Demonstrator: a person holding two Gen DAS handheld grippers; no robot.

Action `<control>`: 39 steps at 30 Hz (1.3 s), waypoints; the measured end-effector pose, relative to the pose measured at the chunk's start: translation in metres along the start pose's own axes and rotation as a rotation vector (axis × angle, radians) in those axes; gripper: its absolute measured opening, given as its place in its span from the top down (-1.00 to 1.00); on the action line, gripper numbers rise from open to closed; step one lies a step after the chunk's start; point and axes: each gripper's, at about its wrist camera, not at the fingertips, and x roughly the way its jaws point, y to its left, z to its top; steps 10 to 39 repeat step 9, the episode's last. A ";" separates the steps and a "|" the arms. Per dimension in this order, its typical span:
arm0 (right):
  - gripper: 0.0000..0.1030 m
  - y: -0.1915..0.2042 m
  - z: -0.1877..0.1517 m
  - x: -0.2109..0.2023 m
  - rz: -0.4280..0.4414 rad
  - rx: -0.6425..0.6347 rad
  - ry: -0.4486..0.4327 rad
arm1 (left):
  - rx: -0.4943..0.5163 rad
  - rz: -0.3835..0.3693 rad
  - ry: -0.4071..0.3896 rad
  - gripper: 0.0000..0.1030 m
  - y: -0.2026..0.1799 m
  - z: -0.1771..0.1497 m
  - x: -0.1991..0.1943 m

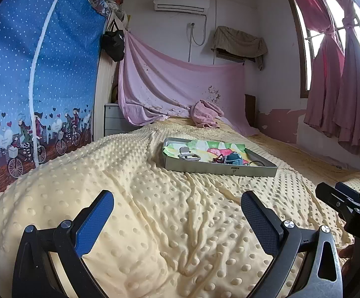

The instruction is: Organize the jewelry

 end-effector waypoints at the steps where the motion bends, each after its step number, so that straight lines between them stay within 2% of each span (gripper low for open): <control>1: -0.97 0.000 0.000 0.000 0.000 0.000 0.000 | 0.002 0.000 -0.002 -1.00 -0.001 0.000 0.000; 39: -0.97 0.000 0.000 0.000 0.000 0.001 0.001 | 0.001 0.002 -0.001 -1.00 0.000 0.000 0.000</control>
